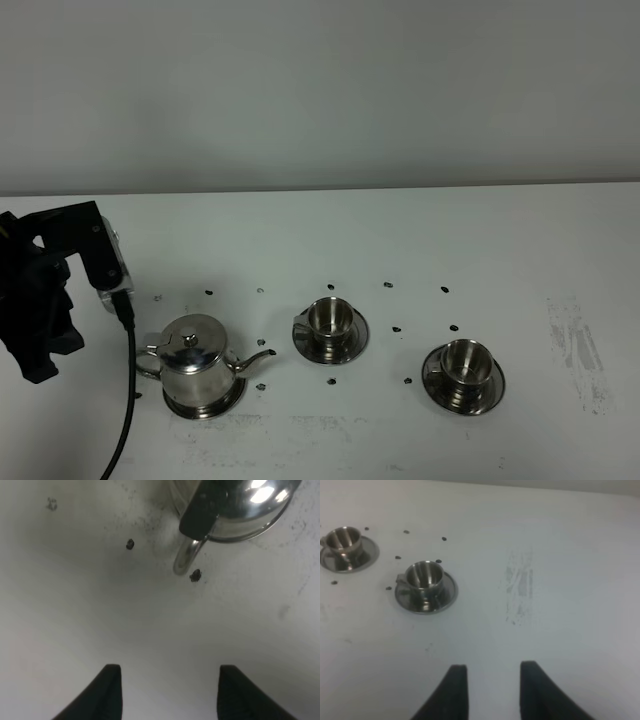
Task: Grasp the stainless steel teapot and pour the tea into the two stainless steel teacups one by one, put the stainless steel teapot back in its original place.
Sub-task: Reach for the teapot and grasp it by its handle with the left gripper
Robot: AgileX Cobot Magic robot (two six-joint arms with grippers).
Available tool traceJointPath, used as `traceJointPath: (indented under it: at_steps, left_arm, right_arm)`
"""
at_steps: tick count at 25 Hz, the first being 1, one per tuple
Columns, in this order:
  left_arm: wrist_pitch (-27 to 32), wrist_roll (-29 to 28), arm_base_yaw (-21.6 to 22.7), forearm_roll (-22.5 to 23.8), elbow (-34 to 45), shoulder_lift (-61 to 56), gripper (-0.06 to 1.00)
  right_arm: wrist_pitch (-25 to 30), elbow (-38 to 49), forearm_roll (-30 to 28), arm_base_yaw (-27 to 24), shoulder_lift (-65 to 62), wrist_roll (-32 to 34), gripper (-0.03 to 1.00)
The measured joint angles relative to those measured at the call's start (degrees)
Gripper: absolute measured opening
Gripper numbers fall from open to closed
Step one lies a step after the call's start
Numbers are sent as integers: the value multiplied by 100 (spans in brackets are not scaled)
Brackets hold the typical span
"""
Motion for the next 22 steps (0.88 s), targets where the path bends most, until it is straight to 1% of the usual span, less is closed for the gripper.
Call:
traceJointPath:
  at_steps: [3,7,10,17,22]
  left_arm:
    - [-143,266,0,-169,-18,140,44]
    - [-374,650,0,-509,-18,325,44]
    - [-449,892,-10,-621,-18,412,44]
    - [-565,1051,-238,-610,-22,588,44]
    - [-583,1129,-378,-488,-22,670,44]
  right_arm:
    - [0,0,0,0,0,0,24]
    - [0,0,0,0,0,0,24]
    - [0,0,0,0,0,0,24]
    - [0,0,0,0,0,0,24]
    - [0,0,0,0,0,0,24]
